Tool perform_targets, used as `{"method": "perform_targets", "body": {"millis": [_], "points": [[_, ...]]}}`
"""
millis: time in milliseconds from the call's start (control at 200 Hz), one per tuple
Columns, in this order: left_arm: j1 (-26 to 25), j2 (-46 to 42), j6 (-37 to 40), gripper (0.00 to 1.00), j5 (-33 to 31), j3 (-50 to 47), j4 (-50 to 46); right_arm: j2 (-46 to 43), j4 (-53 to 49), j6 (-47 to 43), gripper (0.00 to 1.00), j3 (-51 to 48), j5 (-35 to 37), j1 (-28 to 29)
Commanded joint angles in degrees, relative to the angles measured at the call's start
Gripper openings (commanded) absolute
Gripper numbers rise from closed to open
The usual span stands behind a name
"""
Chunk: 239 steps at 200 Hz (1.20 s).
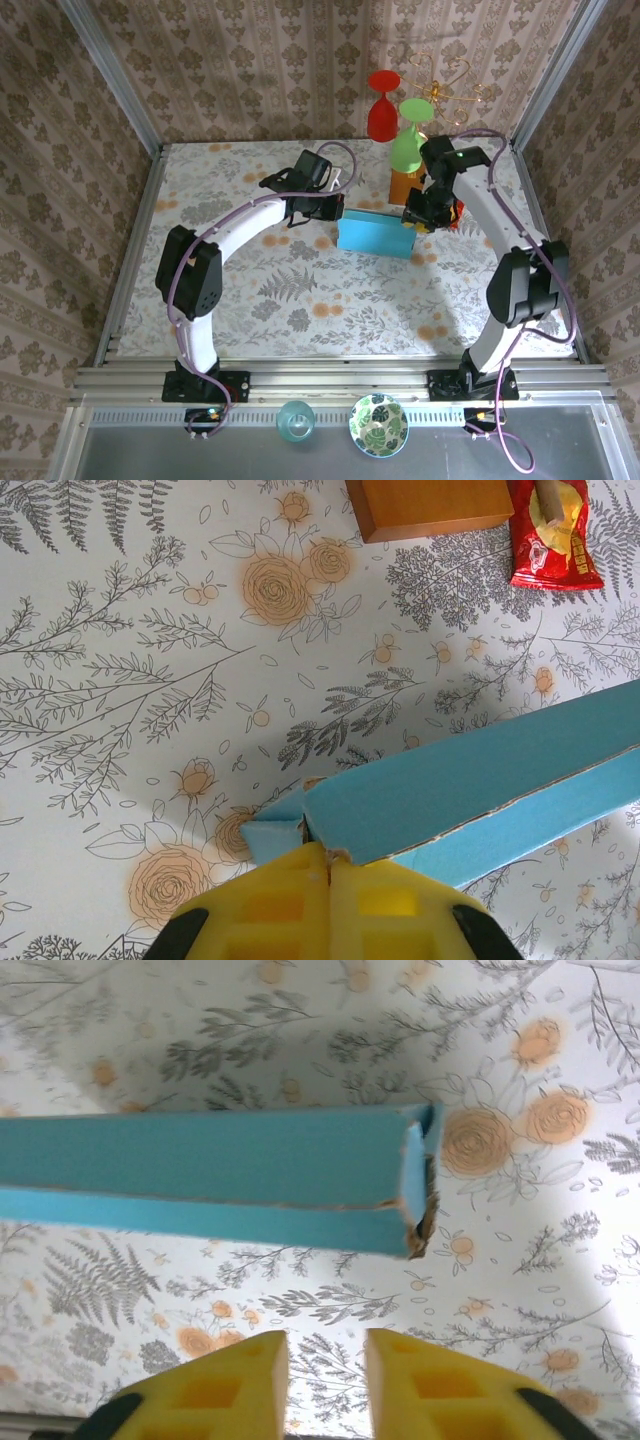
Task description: Fold the paper box
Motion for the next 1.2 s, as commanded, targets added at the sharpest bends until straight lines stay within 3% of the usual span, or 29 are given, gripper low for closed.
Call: {"method": "perform_targets", "body": {"millis": [0,240,355,480,775,1190], "points": [[-0.63,1.6,-0.3,0.0,-0.9,-3.13,-6.64,-4.32,3.35,4.21,0.33,0.64,-3.95,-0.84],[-1.03,0.95,-0.11,0.0,-1.72,-3.75,-6.28,-12.7,17.31,19.27,0.45,-10.65,-9.36,-7.18],[-1.29,0.46,0.03,0.0,-2.28,-4.64,-5.67,-16.73,29.63,28.32,0.47,-21.05,-13.15,-10.61],[-1.43,-0.15,0.09,0.0,-2.7,-5.59,-4.82,-16.22,34.75,32.4,0.48,-24.43,-14.62,-11.8],[-1.73,-0.94,0.18,0.0,-3.52,-6.65,-3.9,-12.91,34.22,36.9,0.51,-27.84,-16.55,-13.47],[-1.94,-1.13,-0.12,0.0,-3.71,-6.95,-3.56,-10.75,32.38,32.49,0.44,-28.12,-19.79,-13.51]]}}
